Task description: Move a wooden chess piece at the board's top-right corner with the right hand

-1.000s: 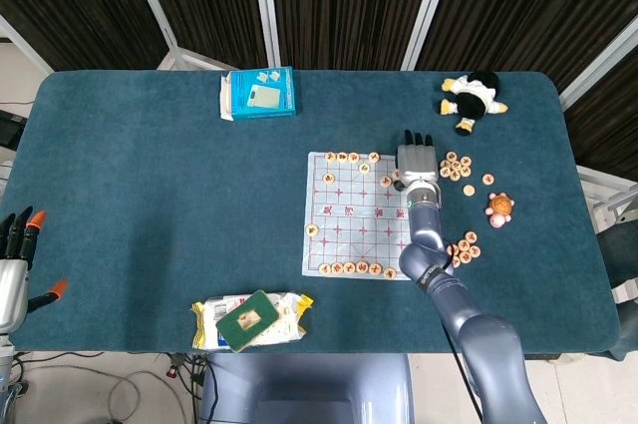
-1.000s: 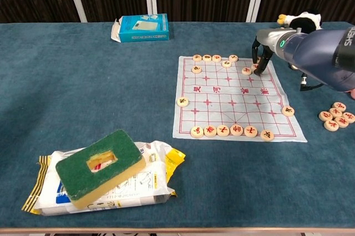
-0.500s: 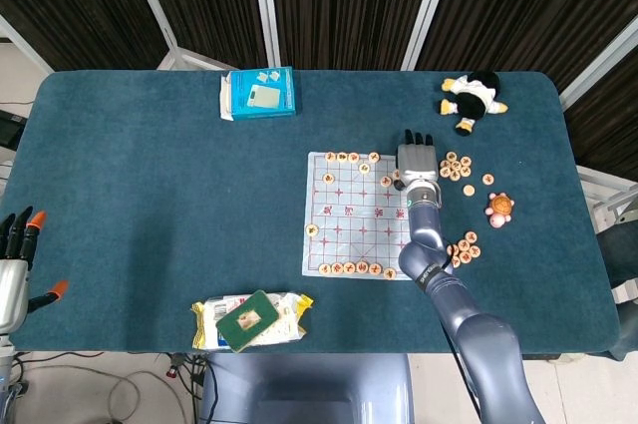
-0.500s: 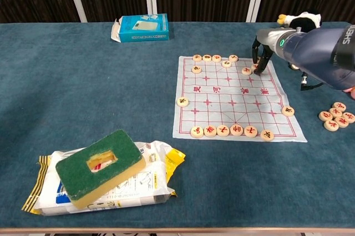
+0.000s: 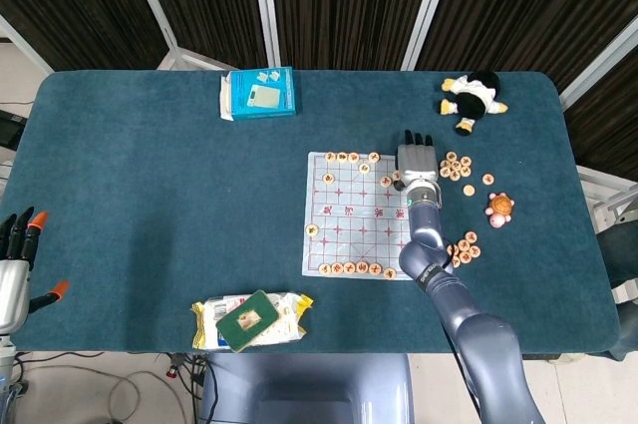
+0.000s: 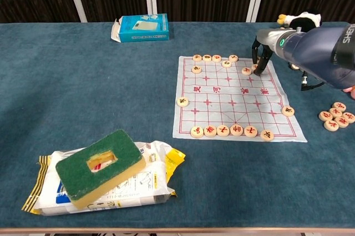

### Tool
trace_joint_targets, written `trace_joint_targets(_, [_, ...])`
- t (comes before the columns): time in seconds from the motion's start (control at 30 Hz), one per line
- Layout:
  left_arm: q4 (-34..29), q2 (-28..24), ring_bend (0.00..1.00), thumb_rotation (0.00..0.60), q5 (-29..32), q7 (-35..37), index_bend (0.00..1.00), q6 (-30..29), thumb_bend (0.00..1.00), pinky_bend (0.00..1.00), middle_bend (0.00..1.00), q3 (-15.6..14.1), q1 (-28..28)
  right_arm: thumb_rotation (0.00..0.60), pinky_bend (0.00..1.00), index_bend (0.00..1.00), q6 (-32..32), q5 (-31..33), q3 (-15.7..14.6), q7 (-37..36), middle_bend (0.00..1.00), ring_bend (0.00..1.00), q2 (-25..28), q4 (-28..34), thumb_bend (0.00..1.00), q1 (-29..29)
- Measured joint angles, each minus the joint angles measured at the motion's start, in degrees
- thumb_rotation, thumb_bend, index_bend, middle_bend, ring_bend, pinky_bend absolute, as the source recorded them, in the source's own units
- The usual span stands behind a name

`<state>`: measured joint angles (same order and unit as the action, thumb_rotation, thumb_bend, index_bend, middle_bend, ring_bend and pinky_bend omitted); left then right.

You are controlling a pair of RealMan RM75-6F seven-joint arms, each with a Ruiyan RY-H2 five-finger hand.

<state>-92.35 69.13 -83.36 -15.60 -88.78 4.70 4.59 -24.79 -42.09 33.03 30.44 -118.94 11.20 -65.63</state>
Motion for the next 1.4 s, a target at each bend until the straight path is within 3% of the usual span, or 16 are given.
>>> trace_joint_targets(1.4, [-0.1,0.1,0.00,0.600,-0.4,-0.3,0.01,-0.3,0.05,0.05,0.00,-0.1,-0.1,0.600,0.02,0.53,-1.2,-0.1,-1.3,0.4,0.00,0.01,4.1,3.5,0.35,3.8])
